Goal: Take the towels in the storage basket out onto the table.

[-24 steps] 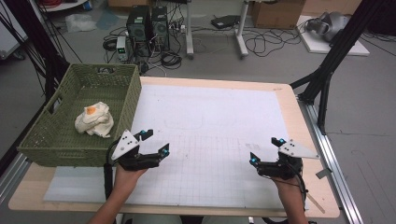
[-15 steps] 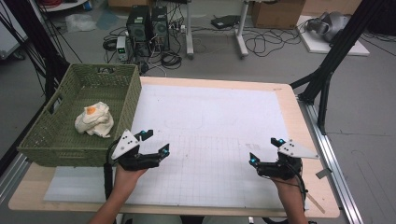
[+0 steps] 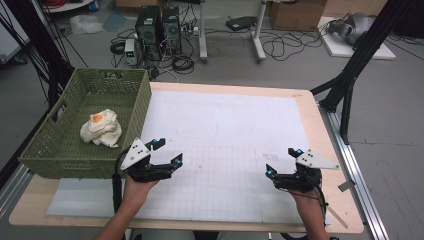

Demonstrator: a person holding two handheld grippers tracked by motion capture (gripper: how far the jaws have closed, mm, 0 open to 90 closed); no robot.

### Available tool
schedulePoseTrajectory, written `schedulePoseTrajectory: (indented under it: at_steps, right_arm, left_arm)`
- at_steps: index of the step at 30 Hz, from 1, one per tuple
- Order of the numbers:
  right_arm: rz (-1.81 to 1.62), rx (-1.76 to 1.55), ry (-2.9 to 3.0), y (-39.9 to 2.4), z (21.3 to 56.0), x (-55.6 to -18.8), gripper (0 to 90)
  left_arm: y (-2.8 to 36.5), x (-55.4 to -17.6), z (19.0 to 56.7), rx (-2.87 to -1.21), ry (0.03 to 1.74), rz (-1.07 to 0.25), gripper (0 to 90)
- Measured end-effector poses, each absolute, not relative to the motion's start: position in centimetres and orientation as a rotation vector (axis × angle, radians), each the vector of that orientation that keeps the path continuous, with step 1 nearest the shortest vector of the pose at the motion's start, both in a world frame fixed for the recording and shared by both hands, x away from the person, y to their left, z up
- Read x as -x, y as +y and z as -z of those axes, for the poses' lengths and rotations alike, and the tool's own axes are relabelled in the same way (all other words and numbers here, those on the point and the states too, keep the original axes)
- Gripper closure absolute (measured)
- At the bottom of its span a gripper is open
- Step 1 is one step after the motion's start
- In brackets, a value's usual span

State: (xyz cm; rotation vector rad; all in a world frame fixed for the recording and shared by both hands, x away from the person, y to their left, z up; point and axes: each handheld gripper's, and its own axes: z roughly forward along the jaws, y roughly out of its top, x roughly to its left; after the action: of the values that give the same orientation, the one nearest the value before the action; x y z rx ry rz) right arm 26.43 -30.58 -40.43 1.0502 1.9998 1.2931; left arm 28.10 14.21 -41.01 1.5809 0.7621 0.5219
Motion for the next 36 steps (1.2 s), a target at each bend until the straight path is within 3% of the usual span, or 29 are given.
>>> schedulePoseTrajectory:
  at_steps: [14,36]
  right_arm:
    - [-1.286,-1.050,2.009,-30.5,40.3,-26.0,2.9]
    - [-1.284,-1.062,2.005,-30.9,40.5,-26.2,2.9]
  left_arm:
    - [14.0,-27.6,40.3,-1.584,0.754,-0.540,18.7]
    - [16.2,-27.9,34.6,-1.525,0.730,-0.532,18.7]
